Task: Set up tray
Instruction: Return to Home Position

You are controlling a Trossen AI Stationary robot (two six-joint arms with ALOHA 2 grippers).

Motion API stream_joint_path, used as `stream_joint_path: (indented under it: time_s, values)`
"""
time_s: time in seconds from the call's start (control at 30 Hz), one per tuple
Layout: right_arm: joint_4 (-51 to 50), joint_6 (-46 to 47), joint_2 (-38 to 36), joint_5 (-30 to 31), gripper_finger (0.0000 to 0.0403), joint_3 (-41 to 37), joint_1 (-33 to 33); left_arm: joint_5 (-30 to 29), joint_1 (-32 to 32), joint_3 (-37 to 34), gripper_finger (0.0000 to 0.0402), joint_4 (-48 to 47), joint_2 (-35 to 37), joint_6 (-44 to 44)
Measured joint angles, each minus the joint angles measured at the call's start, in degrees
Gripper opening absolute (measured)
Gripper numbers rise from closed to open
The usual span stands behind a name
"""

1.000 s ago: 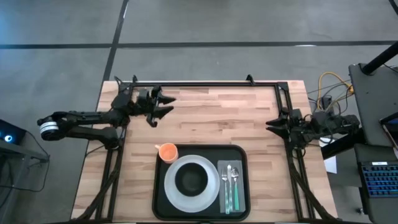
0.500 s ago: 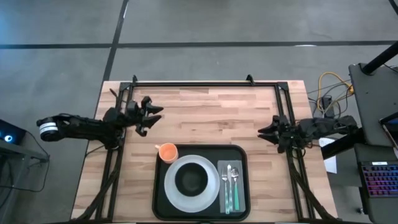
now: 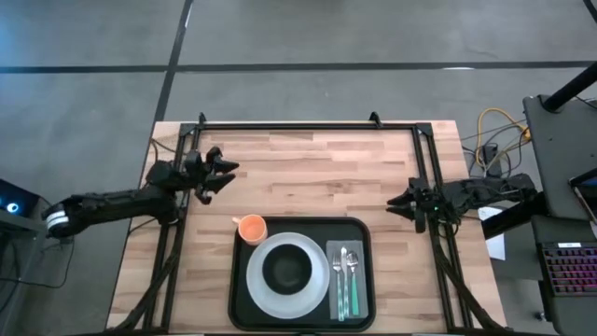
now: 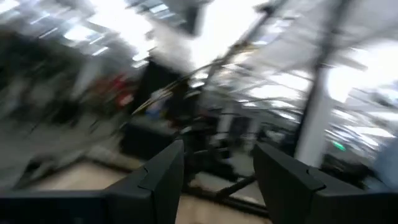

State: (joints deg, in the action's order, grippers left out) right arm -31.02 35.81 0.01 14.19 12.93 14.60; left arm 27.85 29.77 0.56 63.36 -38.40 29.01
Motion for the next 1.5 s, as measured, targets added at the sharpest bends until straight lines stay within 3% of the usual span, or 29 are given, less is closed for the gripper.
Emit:
stream_joint_path:
  time_s: [0.13, 0.23, 0.37, 0.47, 0.6, 0.83, 1.03, 1.2, 1.27, 1.5]
  values:
    - [-0.18, 3.11, 0.00, -1.22, 0.0123, -1.21, 0.01, -14.59, -5.58, 1.40, 0.0173, -11.75, 5.63, 0.47]
    - [-0.13, 2.40, 0.00, -1.34, 0.0123, -1.12, 0.01, -17.78, -10.99, 5.78, 0.0173, -17.66, 7.33, -7.31]
    - [2.41, -1.91, 0.00, -1.87, 0.0123, -0.47, 0.01, -27.54, -15.30, 12.06, 0.0173, -35.63, 10.63, -9.46]
    - [2.94, -2.60, 0.00, -1.85, 0.0123, -0.48, 0.01, -28.03, -18.99, 16.07, 0.0173, -42.17, 11.22, -12.02]
    - [2.96, -2.38, 0.03, -1.85, 0.0123, -1.43, 0.01, -28.23, -22.65, 16.85, 0.0173, -43.01, 13.74, -17.41]
    - [6.74, -2.34, 0.02, -2.28, 0.0123, -1.91, 0.01, -29.06, -23.38, 6.33, 0.0173, -31.75, 17.83, -16.07]
    - [6.88, -2.38, 0.00, -2.68, 0.0123, -1.97, 0.01, -29.23, -23.38, 0.15, 0.0173, -31.87, 26.01, -15.25]
    - [6.11, -2.80, 0.00, -2.68, 0.0123, -2.61, 0.01, -33.19, -23.37, 0.74, 0.0173, -46.41, 35.45, -15.90]
    - [5.71, -2.95, 0.00, -2.68, 0.0123, -3.03, 0.01, -33.96, -23.38, 0.31, 0.0173, -47.88, 38.40, -14.87]
    - [6.23, -5.24, 0.04, -2.70, 0.0123, -3.96, 0.00, -33.98, -23.38, 1.27, 0.0173, -47.32, 35.63, -9.07]
